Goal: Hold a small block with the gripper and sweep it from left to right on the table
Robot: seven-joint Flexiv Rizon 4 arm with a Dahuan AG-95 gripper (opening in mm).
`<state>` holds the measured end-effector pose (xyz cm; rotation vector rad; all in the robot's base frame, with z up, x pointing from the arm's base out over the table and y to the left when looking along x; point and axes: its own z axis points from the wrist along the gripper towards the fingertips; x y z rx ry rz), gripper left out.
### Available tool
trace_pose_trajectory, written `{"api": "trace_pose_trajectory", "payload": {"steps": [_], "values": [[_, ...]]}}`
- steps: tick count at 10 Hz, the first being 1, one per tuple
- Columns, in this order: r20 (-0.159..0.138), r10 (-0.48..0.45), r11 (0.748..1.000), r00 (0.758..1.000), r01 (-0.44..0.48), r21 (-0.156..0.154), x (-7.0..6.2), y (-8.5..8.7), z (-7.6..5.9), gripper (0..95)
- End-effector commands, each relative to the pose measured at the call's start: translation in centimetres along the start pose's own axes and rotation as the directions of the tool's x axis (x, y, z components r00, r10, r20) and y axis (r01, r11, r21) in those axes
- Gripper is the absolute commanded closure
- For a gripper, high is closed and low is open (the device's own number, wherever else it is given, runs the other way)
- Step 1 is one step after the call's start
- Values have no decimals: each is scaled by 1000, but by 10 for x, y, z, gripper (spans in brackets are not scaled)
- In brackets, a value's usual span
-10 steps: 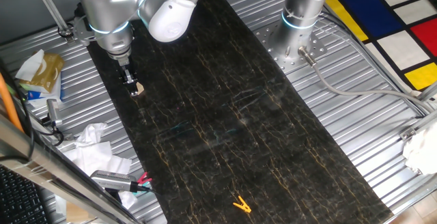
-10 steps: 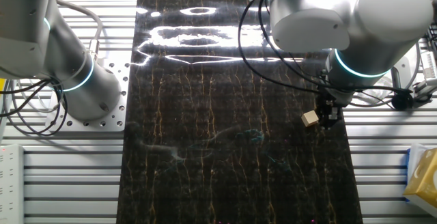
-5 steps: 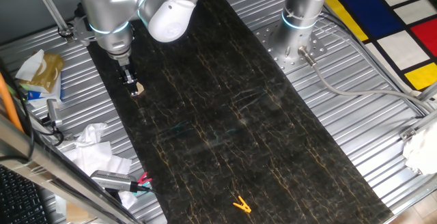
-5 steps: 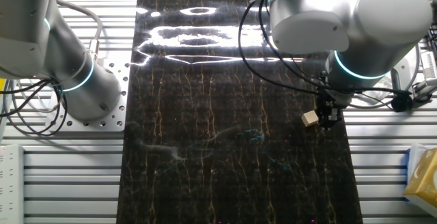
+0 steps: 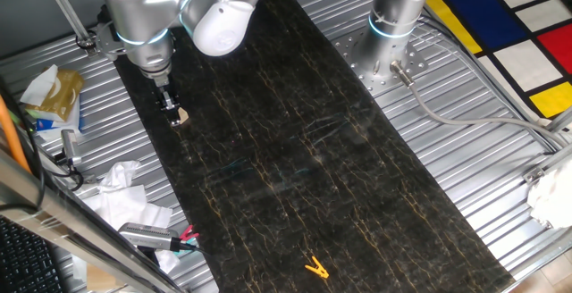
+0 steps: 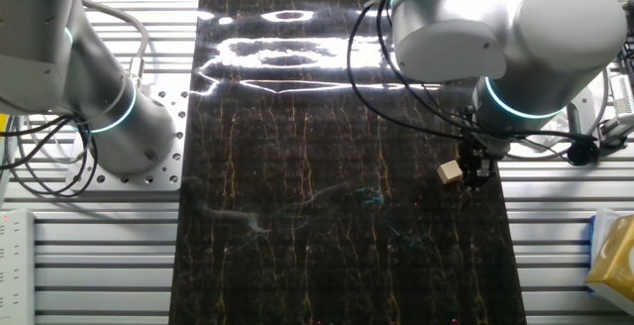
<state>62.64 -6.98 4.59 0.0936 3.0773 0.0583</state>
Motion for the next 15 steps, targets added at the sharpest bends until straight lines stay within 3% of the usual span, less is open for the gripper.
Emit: {"api": "trace_pose_trajectory", "payload": {"steps": [1,9,15], "values": [[0,0,1000,1000,0,-2,0,0,0,380],[1,11,1000,1000,-11,-24,6,0,3,380],[0,17,1000,1000,-17,-22,7,2,5,380]]}}
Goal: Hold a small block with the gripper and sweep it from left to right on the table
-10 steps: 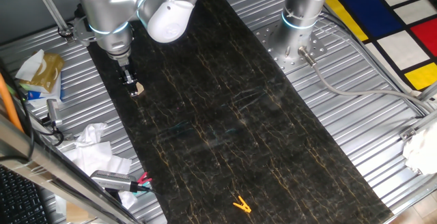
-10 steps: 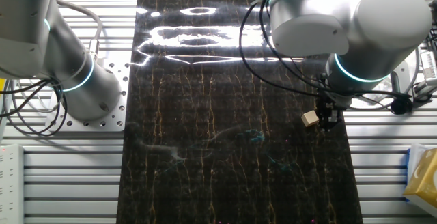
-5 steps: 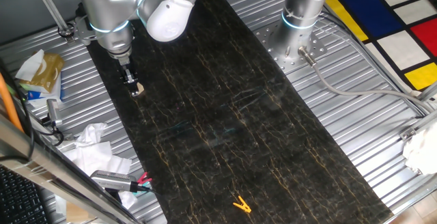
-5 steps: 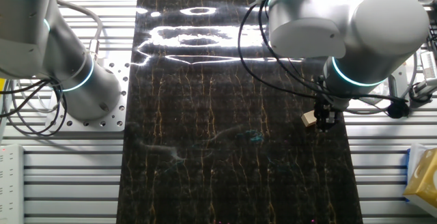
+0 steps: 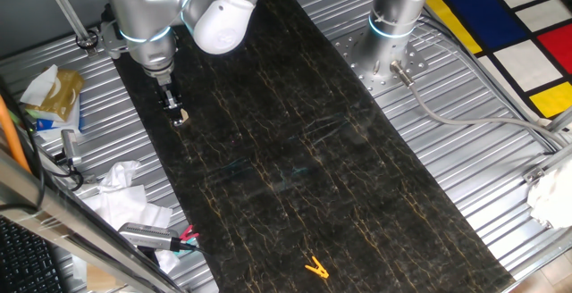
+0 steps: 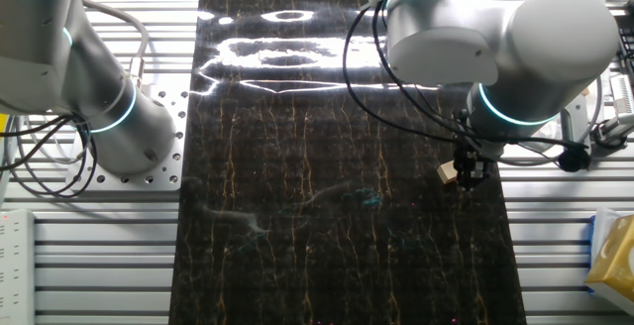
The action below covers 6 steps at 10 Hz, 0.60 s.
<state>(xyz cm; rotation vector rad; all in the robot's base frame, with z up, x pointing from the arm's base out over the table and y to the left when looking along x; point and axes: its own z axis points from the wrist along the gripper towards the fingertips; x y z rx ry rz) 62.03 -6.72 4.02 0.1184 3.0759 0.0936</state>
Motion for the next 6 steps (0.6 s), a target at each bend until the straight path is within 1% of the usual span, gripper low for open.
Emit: {"api": "trace_pose_trajectory", "payload": {"steps": [1,6], "values": [[1,1,1000,1000,-1,1,0,0,0,380],[4,-1,1000,1000,1,3,-1,0,6,380]]}}
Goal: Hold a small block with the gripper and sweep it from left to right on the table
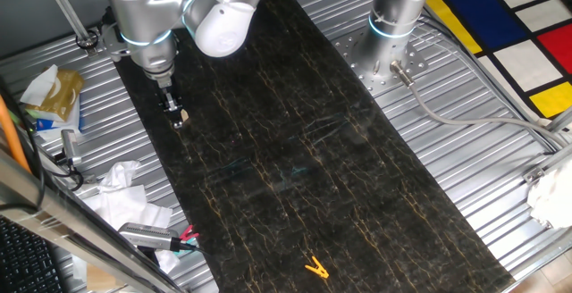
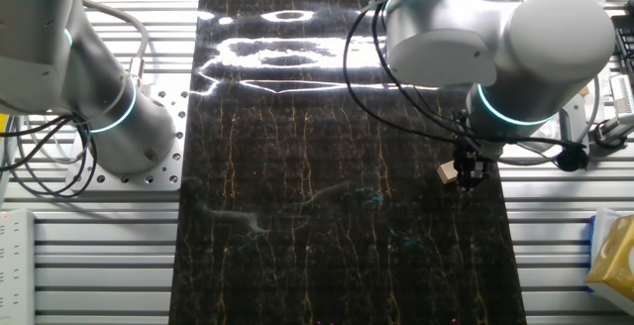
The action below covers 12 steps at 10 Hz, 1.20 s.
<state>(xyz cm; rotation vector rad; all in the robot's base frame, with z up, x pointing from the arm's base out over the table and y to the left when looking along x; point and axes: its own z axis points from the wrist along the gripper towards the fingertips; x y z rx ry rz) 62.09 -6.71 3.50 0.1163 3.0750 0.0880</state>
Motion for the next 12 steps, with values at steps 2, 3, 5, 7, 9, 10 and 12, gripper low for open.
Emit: {"api": "trace_pose_trajectory", "payload": {"steps": [2,3,5,7,9,10,12], "values": [[3,2,1000,1000,-2,-1,-1,0,3,380],[3,3,1000,1000,-3,-1,-1,1,4,380],[4,6,1000,1000,-6,1,0,3,7,380],[5,19,1000,1000,-19,-3,0,5,10,380],[4,33,999,999,-33,-6,0,8,12,380],[5,43,999,999,-43,-11,0,11,14,380],[2,62,998,998,-61,-26,0,13,15,380]]}}
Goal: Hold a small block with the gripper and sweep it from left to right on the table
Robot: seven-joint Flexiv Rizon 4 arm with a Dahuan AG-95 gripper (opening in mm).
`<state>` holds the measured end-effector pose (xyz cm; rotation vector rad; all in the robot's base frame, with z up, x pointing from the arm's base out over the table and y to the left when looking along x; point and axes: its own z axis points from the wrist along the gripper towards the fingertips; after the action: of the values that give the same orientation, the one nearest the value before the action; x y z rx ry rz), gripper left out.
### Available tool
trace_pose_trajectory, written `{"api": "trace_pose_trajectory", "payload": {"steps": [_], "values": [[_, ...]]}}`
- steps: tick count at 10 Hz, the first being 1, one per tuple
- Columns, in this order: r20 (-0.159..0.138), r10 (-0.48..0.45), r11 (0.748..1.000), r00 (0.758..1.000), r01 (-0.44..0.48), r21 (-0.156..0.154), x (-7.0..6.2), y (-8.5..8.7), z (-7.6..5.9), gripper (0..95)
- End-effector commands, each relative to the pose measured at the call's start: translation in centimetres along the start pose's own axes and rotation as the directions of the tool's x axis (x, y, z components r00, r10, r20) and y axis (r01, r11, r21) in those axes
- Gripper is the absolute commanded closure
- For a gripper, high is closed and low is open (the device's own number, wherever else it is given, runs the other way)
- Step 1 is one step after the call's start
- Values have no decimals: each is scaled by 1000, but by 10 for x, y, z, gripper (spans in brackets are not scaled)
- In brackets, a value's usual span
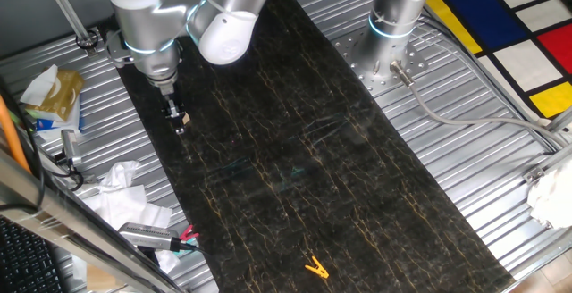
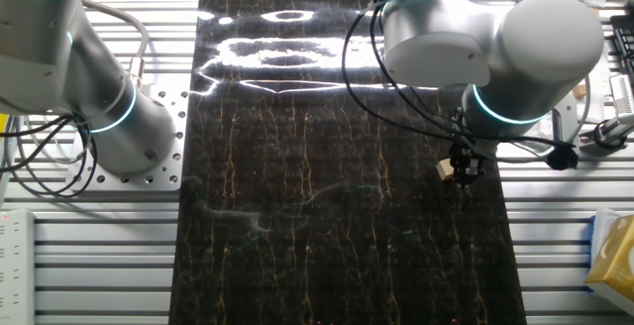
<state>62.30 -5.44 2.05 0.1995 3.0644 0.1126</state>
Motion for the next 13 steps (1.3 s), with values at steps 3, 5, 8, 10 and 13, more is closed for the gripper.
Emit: {"api": "trace_pose_trajectory", "payload": {"steps": [3,5,8,10,13], "values": [[-8,25,999,1000,-25,-32,1,2,1,380],[-11,43,998,999,-44,-52,2,3,1,380],[-15,53,997,998,-54,-58,2,4,1,380],[-15,53,997,999,-53,-58,2,4,0,380],[-16,57,997,998,-57,-57,3,7,0,380]]}}
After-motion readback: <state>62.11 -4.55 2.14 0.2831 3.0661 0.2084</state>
